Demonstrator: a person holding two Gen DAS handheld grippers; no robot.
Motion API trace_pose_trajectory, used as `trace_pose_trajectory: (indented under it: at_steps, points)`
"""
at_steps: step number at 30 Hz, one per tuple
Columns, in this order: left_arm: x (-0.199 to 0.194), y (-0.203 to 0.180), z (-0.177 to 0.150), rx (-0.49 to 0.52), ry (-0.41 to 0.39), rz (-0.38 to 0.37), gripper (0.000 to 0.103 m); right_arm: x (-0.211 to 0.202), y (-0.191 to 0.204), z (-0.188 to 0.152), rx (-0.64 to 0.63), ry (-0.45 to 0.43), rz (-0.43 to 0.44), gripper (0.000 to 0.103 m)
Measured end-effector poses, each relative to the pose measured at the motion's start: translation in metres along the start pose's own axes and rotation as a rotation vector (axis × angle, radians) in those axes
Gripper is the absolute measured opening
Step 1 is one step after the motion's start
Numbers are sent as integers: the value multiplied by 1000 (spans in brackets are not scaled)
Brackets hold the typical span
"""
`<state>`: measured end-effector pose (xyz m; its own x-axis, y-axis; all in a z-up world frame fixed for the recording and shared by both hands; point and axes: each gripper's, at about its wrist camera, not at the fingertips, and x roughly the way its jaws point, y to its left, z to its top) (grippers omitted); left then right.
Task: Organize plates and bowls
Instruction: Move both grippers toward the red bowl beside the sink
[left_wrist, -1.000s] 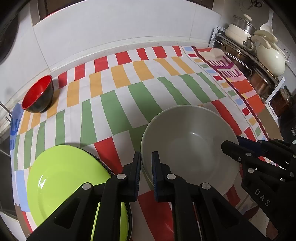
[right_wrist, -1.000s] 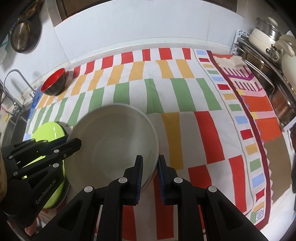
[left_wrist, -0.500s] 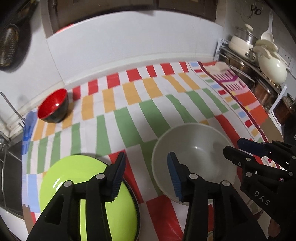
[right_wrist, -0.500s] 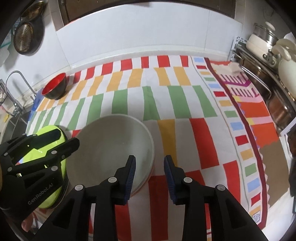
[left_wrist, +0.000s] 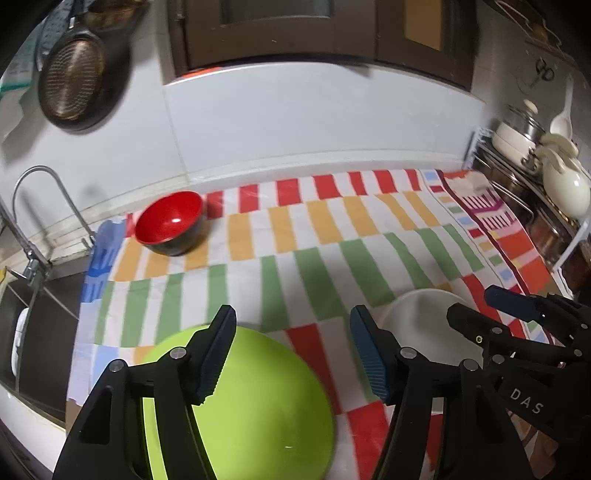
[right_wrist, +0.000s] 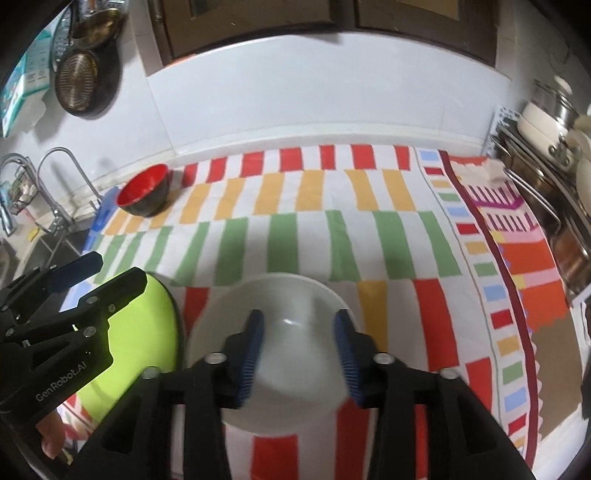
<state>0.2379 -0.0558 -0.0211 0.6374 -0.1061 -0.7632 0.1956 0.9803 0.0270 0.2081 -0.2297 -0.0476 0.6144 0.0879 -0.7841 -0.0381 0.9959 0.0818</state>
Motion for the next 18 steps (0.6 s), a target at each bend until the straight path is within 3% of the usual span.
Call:
trace_pose_trajectory:
  at_steps: [10, 18]
  points:
    - [-5, 66, 14, -27, -18, 13, 72, -3, 56, 29, 8, -68, 18, 60]
    - [-14, 127, 23, -49, -86, 59, 88, 3, 109, 49, 19, -104, 32, 65]
